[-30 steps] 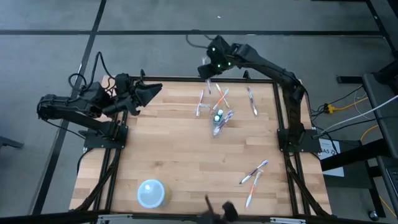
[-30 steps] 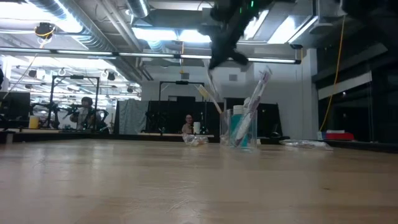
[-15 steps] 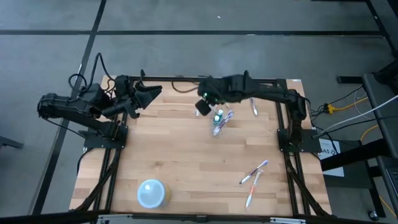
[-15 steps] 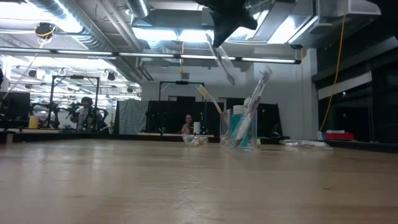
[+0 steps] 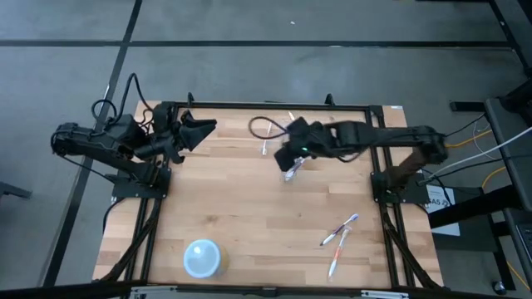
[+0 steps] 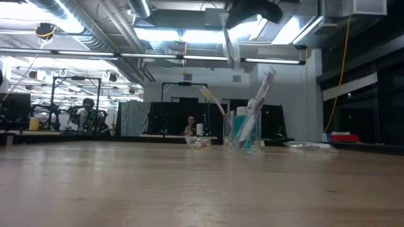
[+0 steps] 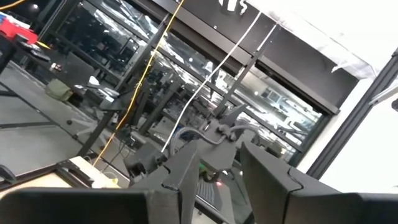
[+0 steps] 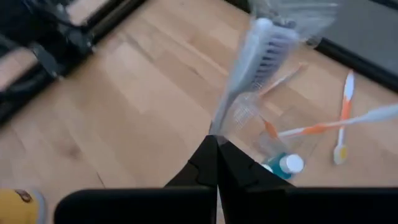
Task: Pick & Place toothbrushing station
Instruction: Put the purple toothbrush into the transparent organizer
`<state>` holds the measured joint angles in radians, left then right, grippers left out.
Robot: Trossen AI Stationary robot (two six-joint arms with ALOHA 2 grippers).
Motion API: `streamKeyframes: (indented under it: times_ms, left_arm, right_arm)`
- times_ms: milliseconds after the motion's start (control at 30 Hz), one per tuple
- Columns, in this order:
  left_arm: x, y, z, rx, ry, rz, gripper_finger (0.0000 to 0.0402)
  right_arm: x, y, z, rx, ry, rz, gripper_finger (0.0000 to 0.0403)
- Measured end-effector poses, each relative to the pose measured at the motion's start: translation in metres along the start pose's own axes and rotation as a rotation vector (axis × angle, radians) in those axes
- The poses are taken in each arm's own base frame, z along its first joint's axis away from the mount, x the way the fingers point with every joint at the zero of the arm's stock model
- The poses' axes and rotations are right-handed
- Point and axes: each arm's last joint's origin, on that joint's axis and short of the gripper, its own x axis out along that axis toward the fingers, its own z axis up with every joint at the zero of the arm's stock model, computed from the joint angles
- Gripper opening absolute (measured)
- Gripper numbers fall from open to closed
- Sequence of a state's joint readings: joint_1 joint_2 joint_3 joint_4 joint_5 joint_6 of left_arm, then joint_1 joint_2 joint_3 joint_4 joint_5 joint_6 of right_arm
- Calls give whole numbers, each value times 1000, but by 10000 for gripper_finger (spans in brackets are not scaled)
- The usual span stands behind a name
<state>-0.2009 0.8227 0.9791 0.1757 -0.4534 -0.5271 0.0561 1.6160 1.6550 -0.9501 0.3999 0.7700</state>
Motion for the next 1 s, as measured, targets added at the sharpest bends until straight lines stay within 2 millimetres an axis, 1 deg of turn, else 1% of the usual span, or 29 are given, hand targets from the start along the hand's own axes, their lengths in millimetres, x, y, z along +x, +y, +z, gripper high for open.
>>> streamKeyframes:
  times_ms: [100,233,400,500,667,833,1000]
  left_arm:
    - [0,-1,-1,5,4,-5,113]
    - [-1,-2,-1,5,9,-10,113]
    - [-1,-2,-2,7,9,-3,113]
    - [-1,-1,-2,9,3,16,113]
    - [-1,-1,-2,13,9,19,113]
    - [2,0,-6,29,13,43,113]
    - [5,1,-9,36,19,53,113]
  right_arm:
    - [-1,-17,-22,80,-60,40,0]
    - [6,-39,-51,167,-145,88,0]
    - [23,-50,-72,217,-253,197,0]
    - [38,-58,-92,236,-229,157,0]
    - [48,-60,-114,237,-258,159,0]
    - [52,-64,-129,267,-274,115,0]
    - [52,-60,-141,254,-249,141,0]
